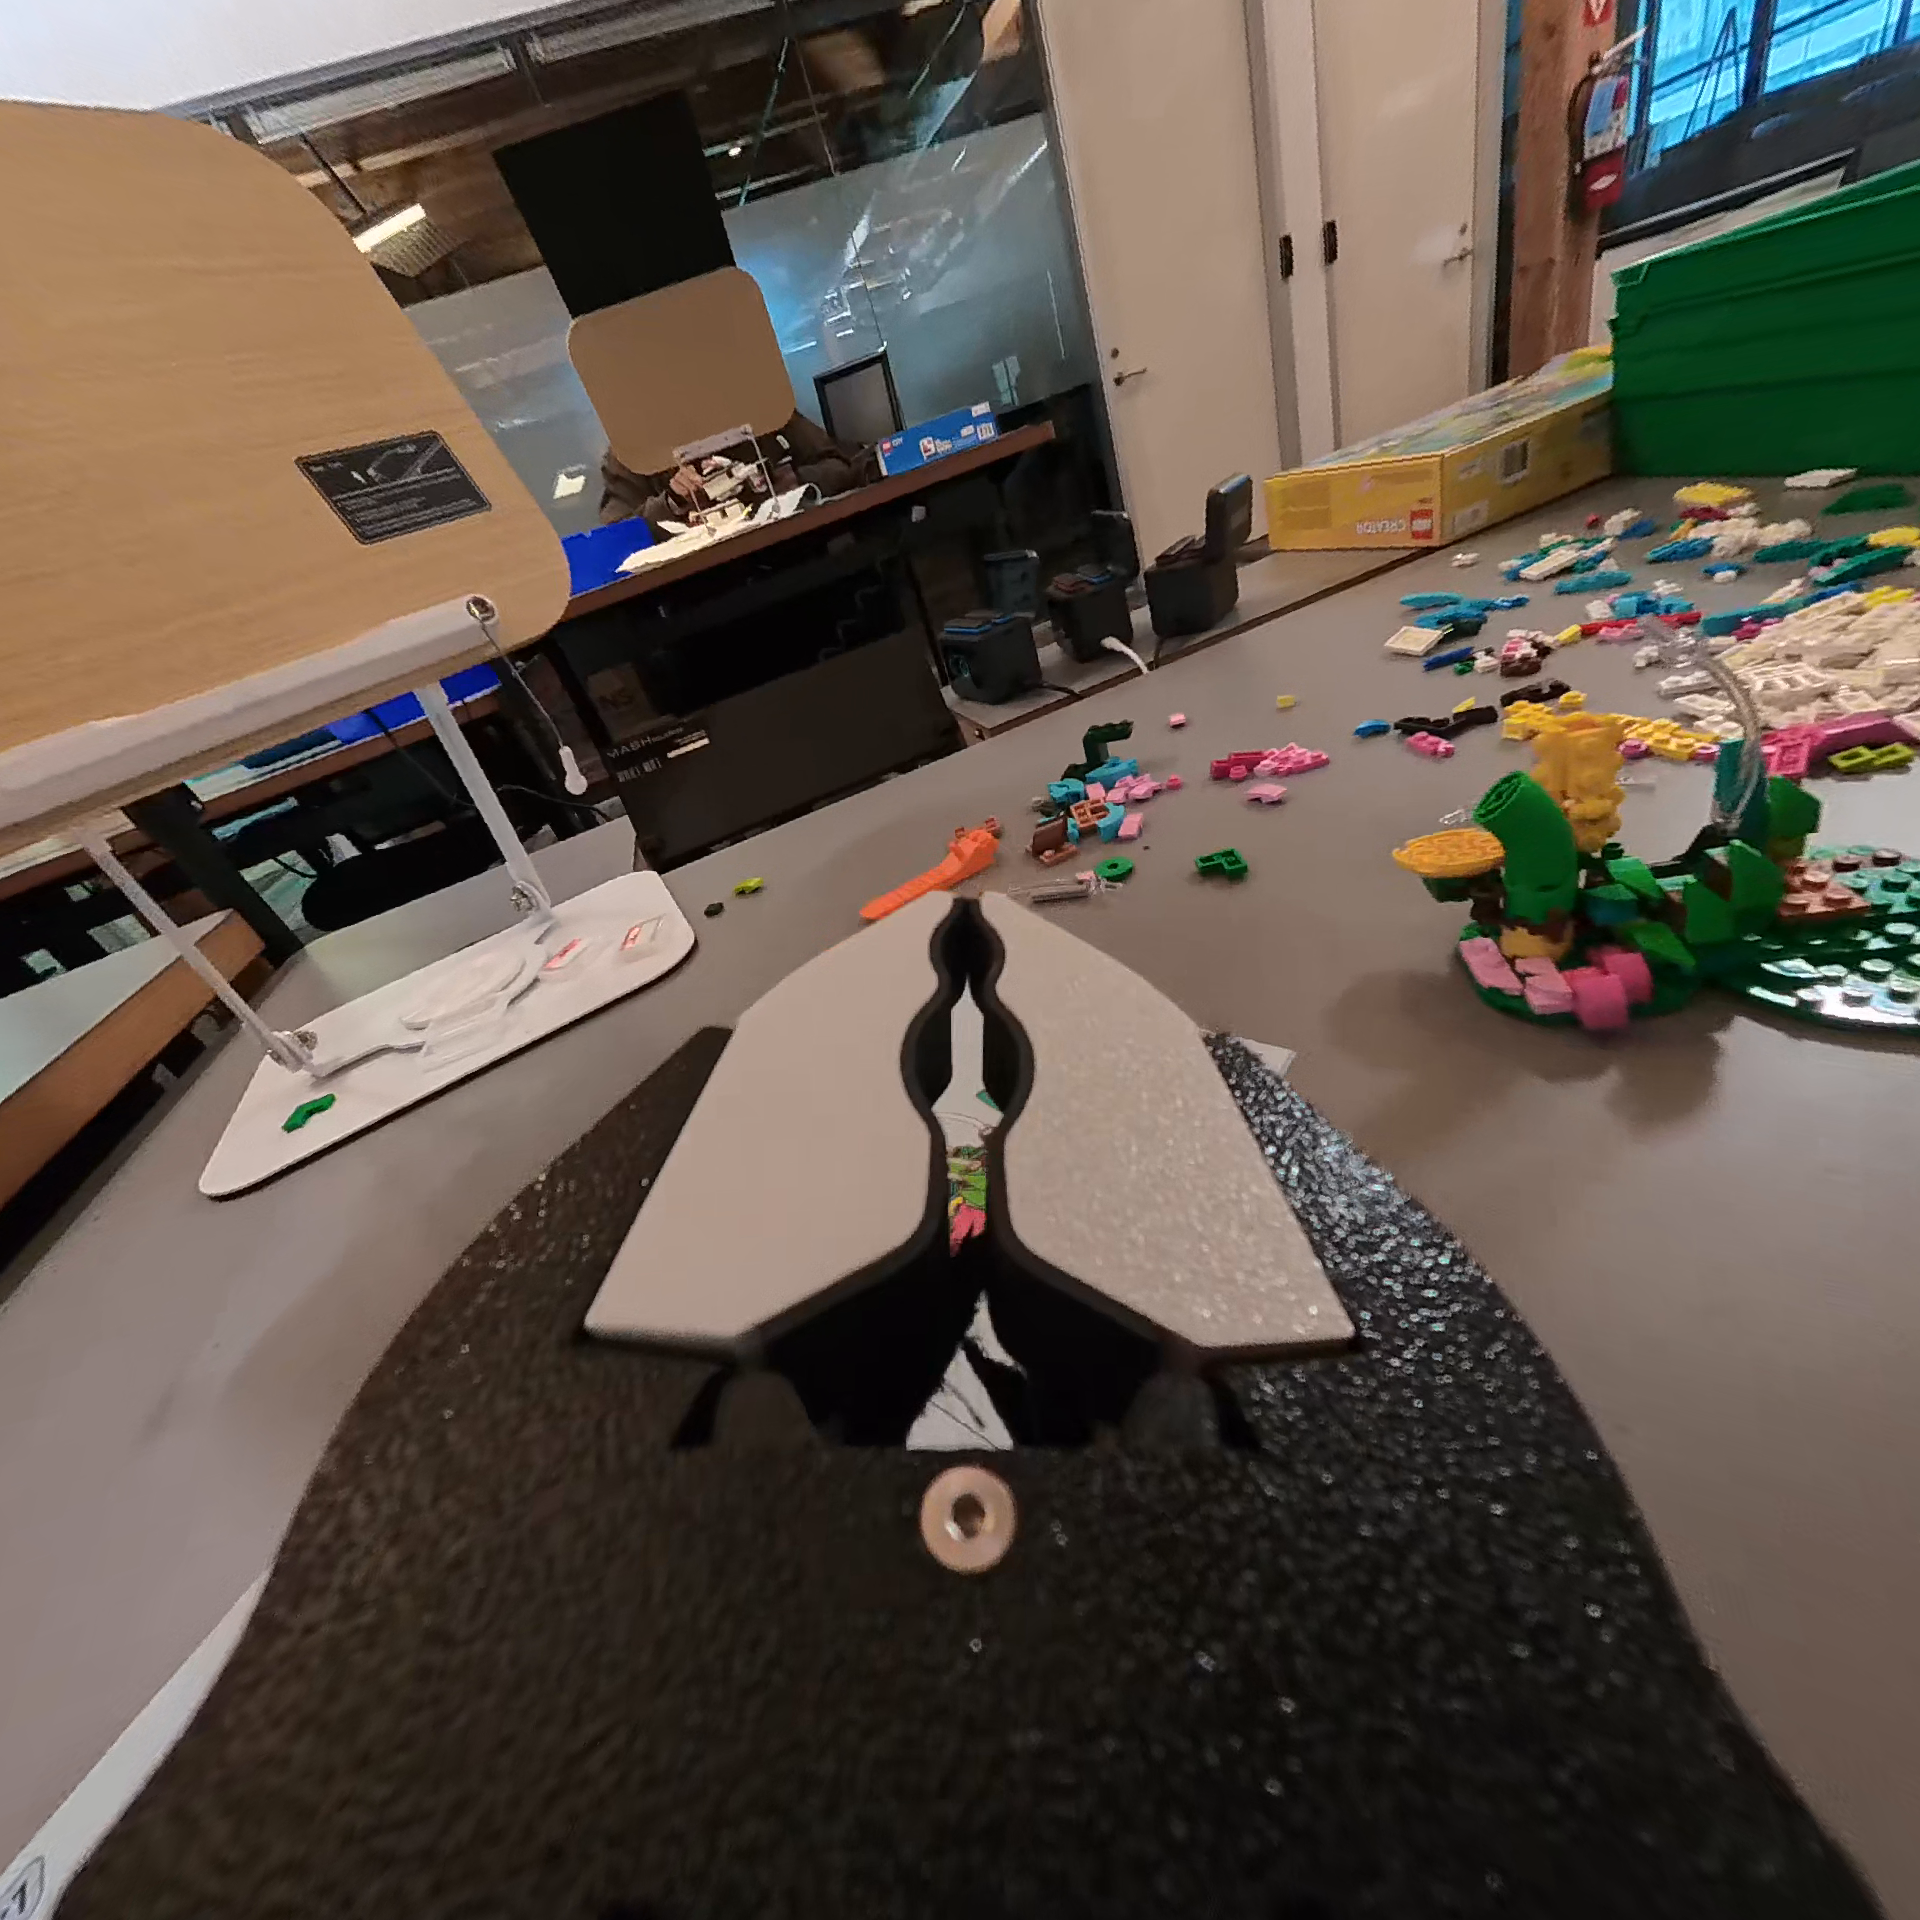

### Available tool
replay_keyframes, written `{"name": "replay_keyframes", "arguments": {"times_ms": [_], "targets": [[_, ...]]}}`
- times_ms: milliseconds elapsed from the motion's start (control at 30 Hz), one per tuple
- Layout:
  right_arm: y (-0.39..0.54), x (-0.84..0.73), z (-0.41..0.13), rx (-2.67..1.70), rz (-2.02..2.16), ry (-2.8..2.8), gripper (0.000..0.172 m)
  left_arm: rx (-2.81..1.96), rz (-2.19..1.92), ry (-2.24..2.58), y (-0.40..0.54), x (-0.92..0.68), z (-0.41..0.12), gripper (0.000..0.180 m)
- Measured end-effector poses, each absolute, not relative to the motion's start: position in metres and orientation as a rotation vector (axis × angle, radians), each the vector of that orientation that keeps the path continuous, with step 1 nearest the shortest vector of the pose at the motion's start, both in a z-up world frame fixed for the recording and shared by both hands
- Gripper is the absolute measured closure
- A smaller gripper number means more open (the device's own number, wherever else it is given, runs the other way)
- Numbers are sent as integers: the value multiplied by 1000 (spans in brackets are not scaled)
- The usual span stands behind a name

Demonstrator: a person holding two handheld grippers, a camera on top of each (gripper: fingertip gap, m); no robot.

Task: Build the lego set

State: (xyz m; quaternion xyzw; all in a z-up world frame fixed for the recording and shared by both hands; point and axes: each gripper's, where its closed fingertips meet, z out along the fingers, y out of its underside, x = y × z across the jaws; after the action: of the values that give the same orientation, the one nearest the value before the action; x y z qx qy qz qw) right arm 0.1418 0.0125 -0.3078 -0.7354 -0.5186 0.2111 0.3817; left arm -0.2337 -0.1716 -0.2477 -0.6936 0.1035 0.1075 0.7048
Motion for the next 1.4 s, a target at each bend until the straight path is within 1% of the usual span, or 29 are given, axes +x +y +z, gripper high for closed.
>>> {"name": "replay_keyframes", "arguments": {"times_ms": [100, 333, 600, 767, 967, 1200, 1300, 1400], "targets": [[20, 127, -307, -1883, 596, -1325, 153, -1551, 270, 232, -170, -237, -249, 180], [35, 111, -309, -1854, 518, -1376, 153, -1565, 312, 257, -168, -240, -251, 180], [52, 129, -302, -1847, 476, -1181, 153, -1577, 338, 338, -166, -230, -255, 180], [62, 145, -293, -1844, 459, -1079, 153, -1562, 311, 302, -168, -233, -252, 180], [70, 161, -296, -1883, 408, -1041, 152, -1558, 289, 272, -169, -236, -250, 180], [84, 220, -296, -1999, 185, -950, 153, -1556, 272, 250, -169, -238, -249, 180], [84, 271, -302, -2084, -101, -1001, 153, -1560, 271, 247, -169, -238, -250, 180], [73, 296, -303, -2158, -110, -981, 153, -1565, 280, 257, -169, -237, -251, 180]]}}
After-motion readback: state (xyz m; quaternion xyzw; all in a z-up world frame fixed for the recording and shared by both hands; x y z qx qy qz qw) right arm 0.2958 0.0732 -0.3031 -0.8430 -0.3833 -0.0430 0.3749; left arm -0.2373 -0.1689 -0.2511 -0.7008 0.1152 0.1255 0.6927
